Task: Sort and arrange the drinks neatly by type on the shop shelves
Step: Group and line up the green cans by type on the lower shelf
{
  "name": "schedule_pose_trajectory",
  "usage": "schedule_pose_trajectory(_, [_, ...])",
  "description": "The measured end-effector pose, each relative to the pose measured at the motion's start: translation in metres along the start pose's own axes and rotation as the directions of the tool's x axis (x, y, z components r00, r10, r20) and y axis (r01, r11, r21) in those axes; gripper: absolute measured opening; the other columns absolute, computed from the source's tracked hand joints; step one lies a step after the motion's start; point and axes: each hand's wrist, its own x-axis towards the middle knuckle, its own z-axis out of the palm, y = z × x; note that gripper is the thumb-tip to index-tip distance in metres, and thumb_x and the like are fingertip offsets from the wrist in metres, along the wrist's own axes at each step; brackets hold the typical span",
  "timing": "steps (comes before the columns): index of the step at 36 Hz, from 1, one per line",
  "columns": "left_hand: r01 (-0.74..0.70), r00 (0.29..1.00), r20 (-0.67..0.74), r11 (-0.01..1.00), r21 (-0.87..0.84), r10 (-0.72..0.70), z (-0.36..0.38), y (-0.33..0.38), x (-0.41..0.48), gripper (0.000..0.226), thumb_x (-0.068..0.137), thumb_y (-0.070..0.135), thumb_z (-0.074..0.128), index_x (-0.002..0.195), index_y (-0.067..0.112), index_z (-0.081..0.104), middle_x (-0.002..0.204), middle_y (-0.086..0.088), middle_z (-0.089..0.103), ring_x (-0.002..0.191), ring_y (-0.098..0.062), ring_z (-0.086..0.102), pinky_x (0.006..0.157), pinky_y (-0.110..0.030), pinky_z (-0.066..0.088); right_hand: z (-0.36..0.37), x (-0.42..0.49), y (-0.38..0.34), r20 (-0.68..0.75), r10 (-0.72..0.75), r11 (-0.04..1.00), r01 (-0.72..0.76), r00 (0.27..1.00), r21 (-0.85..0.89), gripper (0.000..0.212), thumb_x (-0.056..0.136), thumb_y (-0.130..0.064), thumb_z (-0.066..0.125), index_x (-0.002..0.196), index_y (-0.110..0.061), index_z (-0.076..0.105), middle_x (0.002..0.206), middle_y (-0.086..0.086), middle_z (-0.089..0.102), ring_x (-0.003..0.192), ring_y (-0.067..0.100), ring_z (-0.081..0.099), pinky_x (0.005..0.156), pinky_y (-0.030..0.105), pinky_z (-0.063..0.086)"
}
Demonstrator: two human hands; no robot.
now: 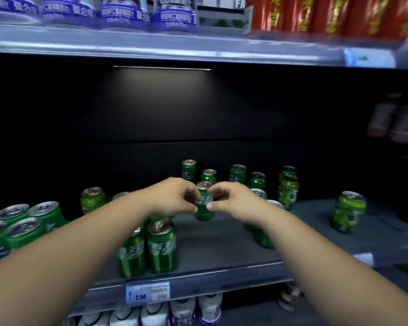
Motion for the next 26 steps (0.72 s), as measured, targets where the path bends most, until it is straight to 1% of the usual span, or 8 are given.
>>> schedule_pose_trajectory(4, [-0.059, 0.998, 0.021, 0.997, 0.051, 0.058, 0.015, 0.032, 0.018, 0.031, 0.082, 0.031, 0.075, 0.112, 0.028, 0.069, 0.094, 0.015, 0.064, 0.092, -0.007, 0.063, 0.083, -0.026, 0.051, -0.038, -0.027, 0.016, -0.153, 0.011, 0.993, -0.029, 0.988, -0.115, 0.049, 0.084, -0.033, 0.081, 0.129, -0.026, 0.065, 0.131, -0.008, 0.065, 0.120, 0.009, 0.059, 0.097, 0.027, 0.047])
schedule_pose_trajectory(6, [-0.079, 0.997, 0.029, 0.995, 0.065, 0.078, 0.023, 0.046, 0.027, 0.033, 0.083, 0.032, 0.075, 0.116, 0.028, 0.068, 0.097, 0.016, 0.062, 0.093, -0.006, 0.061, 0.080, -0.022, 0.048, -0.054, -0.041, 0.026, -0.215, 0.038, 0.980, -0.079, 0.976, -0.184, 0.049, 0.085, -0.035, 0.079, 0.130, -0.030, 0.064, 0.130, -0.010, 0.062, 0.119, 0.009, 0.058, 0.090, 0.027, 0.046])
schedule_pose_trajectory(9, [-0.094, 0.995, 0.026, 0.991, 0.094, 0.092, 0.034, 0.061, 0.041, 0.038, 0.084, 0.032, 0.074, 0.121, 0.024, 0.066, 0.108, 0.009, 0.066, 0.101, -0.010, 0.063, 0.087, -0.025, 0.051, -0.069, -0.052, 0.046, -0.280, 0.097, 0.956, -0.168, 0.955, -0.241, 0.053, 0.082, -0.035, 0.080, 0.132, -0.028, 0.062, 0.133, -0.005, 0.060, 0.122, 0.016, 0.057, 0.092, 0.031, 0.050])
schedule_pose_trajectory(12, [-0.114, 0.993, 0.049, 0.983, 0.146, 0.108, 0.042, 0.072, 0.051, 0.037, 0.086, 0.031, 0.072, 0.121, 0.023, 0.065, 0.114, 0.006, 0.067, 0.103, -0.014, 0.063, 0.089, -0.030, 0.053, -0.072, -0.059, 0.063, -0.282, 0.167, 0.945, -0.235, 0.945, -0.226, 0.062, 0.080, -0.034, 0.081, 0.137, -0.026, 0.058, 0.137, -0.002, 0.058, 0.125, 0.019, 0.057, 0.097, 0.037, 0.052])
schedule_pose_trajectory(16, [-0.157, 0.985, 0.104, 0.960, 0.233, 0.136, 0.049, 0.075, 0.069, 0.029, 0.087, 0.032, 0.071, 0.114, 0.022, 0.066, 0.108, 0.005, 0.068, 0.097, -0.016, 0.062, 0.072, -0.027, 0.051, -0.066, -0.060, 0.077, -0.282, 0.222, 0.936, -0.286, 0.933, -0.208, 0.069, 0.078, -0.029, 0.084, 0.140, -0.023, 0.055, 0.137, 0.001, 0.059, 0.120, 0.018, 0.058, 0.098, 0.038, 0.052])
schedule_pose_trajectory(20, [-0.182, 0.981, 0.111, 0.950, 0.255, 0.158, 0.052, 0.072, 0.090, 0.032, 0.084, 0.034, 0.072, 0.113, 0.022, 0.066, 0.109, 0.004, 0.068, 0.099, -0.017, 0.063, 0.085, -0.034, 0.054, -0.059, -0.055, 0.083, -0.293, 0.242, 0.927, -0.310, 0.925, -0.213, 0.075, 0.077, -0.032, 0.084, 0.144, -0.021, 0.051, 0.140, 0.002, 0.053, 0.124, 0.020, 0.054, 0.102, 0.035, 0.048])
schedule_pose_trajectory(23, [-0.202, 0.978, 0.103, 0.947, 0.251, 0.181, 0.054, 0.068, 0.107, 0.034, 0.081, 0.037, 0.073, 0.112, 0.026, 0.065, 0.106, 0.004, 0.068, 0.098, -0.019, 0.064, 0.083, -0.036, 0.055, -0.057, -0.050, 0.085, -0.313, 0.272, 0.919, -0.341, 0.910, -0.196, 0.083, 0.076, -0.035, 0.085, 0.147, -0.020, 0.047, 0.145, 0.003, 0.049, 0.128, 0.020, 0.051, 0.104, 0.033, 0.045])
schedule_pose_trajectory(26, [-0.234, 0.972, 0.081, 0.935, 0.268, 0.220, 0.058, 0.065, 0.122, 0.046, 0.078, 0.040, 0.072, 0.121, 0.027, 0.060, 0.112, 0.002, 0.066, 0.103, -0.021, 0.062, 0.084, -0.036, 0.053, -0.056, -0.047, 0.085, -0.322, 0.302, 0.911, -0.371, 0.897, -0.179, 0.082, 0.076, -0.033, 0.086, 0.147, -0.018, 0.048, 0.142, 0.002, 0.054, 0.126, 0.019, 0.054, 0.103, 0.033, 0.047])
